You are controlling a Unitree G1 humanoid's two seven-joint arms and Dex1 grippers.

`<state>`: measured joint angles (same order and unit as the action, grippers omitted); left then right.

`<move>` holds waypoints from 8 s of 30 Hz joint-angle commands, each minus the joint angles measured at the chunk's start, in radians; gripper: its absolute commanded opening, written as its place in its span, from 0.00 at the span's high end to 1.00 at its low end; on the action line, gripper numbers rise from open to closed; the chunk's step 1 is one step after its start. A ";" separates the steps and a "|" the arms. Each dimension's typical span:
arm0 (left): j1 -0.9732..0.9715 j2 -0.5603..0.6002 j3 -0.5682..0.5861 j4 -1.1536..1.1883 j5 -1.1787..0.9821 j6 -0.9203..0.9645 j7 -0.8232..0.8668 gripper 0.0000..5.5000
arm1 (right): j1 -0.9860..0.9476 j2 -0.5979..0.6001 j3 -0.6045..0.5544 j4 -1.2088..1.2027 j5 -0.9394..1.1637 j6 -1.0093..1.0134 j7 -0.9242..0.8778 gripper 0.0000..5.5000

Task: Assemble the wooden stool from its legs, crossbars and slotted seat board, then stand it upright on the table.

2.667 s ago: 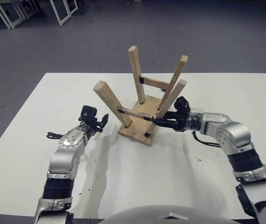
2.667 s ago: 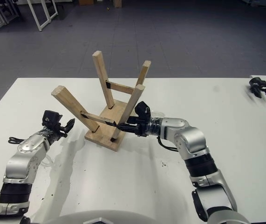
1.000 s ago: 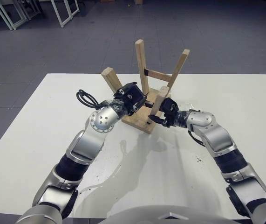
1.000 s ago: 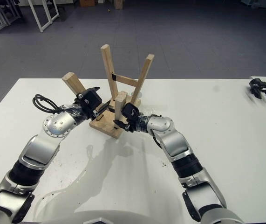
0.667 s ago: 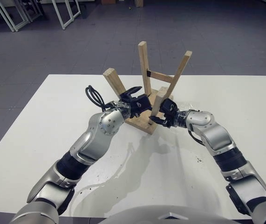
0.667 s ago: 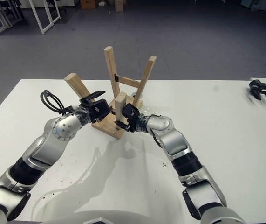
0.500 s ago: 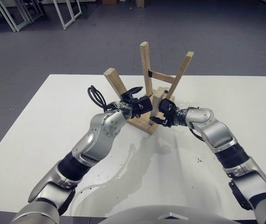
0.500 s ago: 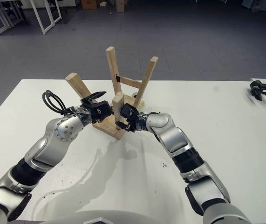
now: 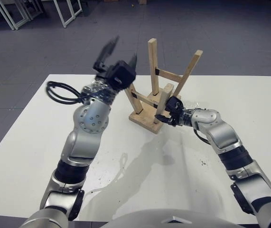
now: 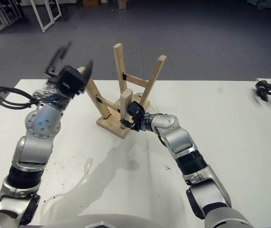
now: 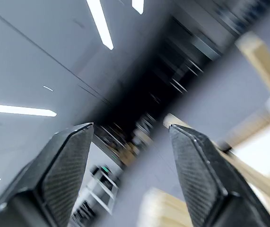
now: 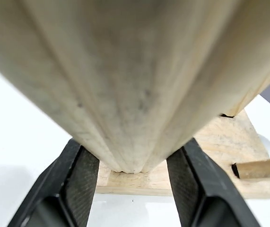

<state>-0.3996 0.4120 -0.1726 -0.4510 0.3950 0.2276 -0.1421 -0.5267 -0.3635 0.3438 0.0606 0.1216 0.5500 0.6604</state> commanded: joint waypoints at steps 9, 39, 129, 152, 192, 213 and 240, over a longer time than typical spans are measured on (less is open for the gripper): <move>0.113 -0.033 0.084 -0.004 -0.012 -0.086 0.019 0.47 | 0.029 -0.088 -0.143 -0.364 0.024 0.228 -0.044 0.43; 0.171 -0.086 0.239 0.132 -0.016 -0.199 0.133 0.47 | -0.326 0.115 -0.428 -0.267 0.508 0.389 -0.231 0.43; 0.305 0.460 0.123 -0.025 -1.388 0.476 -0.352 0.47 | -0.099 -0.174 -0.394 -0.176 0.323 0.219 -0.129 0.43; 0.330 0.610 0.671 0.207 -1.552 0.560 -0.957 0.47 | -0.106 -0.469 -0.538 0.100 0.513 0.192 0.510 0.32; 0.197 0.361 0.224 0.453 -1.047 0.276 -1.135 0.76 | -0.173 -0.205 -0.117 0.361 0.201 -0.127 0.731 0.48; 0.274 0.365 0.248 0.392 -1.117 0.348 -1.100 0.76 | -0.151 -0.210 -0.150 0.285 0.227 -0.033 0.763 0.71; -0.025 0.252 0.291 0.713 -1.482 1.105 -0.839 0.57 | -0.533 -0.206 -0.141 0.882 0.396 0.711 0.834 0.47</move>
<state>-0.4287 0.6695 0.0836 0.2542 -1.0939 1.3219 -1.0114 -1.0234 -0.5693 0.2086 0.8875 0.5474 1.2989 1.4750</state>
